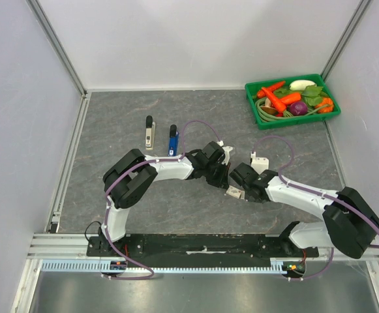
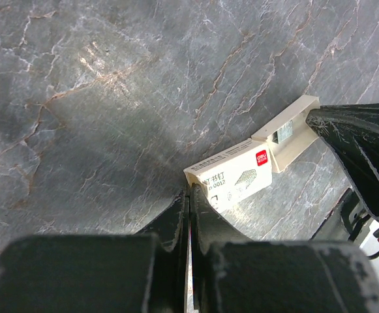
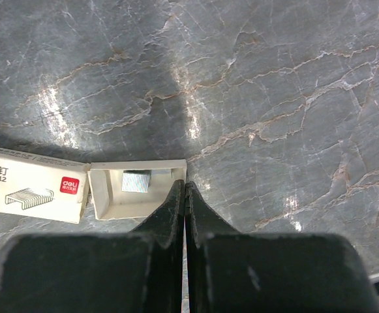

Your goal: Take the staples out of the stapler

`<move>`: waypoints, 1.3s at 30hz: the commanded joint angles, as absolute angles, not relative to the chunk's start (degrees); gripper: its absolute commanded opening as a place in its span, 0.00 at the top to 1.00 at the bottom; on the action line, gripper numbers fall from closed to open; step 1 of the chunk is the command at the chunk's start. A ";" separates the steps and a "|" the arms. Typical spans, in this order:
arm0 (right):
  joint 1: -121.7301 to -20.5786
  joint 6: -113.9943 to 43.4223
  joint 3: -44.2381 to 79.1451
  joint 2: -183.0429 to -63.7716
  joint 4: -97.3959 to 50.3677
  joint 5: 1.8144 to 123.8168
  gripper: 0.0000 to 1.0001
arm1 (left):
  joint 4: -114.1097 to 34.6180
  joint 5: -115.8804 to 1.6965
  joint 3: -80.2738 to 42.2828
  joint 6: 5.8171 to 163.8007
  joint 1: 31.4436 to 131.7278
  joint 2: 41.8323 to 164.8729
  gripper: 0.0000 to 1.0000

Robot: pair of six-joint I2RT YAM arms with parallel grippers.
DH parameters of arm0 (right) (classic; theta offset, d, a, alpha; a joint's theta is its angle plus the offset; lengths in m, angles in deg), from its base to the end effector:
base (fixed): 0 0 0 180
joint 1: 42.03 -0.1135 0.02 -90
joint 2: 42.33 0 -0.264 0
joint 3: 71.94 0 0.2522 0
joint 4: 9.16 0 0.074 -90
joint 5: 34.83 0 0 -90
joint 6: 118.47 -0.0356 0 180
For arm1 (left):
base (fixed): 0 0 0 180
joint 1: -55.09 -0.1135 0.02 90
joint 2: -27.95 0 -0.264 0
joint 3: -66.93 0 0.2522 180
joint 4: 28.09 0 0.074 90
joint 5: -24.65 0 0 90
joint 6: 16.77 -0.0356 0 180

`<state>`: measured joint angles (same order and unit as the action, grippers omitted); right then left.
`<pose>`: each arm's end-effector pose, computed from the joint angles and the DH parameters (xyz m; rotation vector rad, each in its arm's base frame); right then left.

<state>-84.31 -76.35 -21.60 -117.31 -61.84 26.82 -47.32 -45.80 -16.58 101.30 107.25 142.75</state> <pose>0.1623 0.1247 0.1606 0.2019 2.6197 -0.2618 0.2450 -0.3348 0.1392 0.7166 2.5696 -0.9664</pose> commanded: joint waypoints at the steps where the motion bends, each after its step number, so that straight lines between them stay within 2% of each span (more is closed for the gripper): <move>1: -84.83 -79.18 -22.23 -115.80 -62.73 25.20 1.00 | -49.67 -48.39 -17.58 100.74 107.29 144.05 0.98; 39: -85.18 -81.82 -21.53 -117.91 -59.74 25.73 1.00 | -48.18 -51.38 -12.57 102.67 111.07 142.12 0.98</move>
<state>-84.94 -79.96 -22.17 -117.20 -61.55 26.57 -44.88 -48.88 -14.88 101.65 109.91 141.85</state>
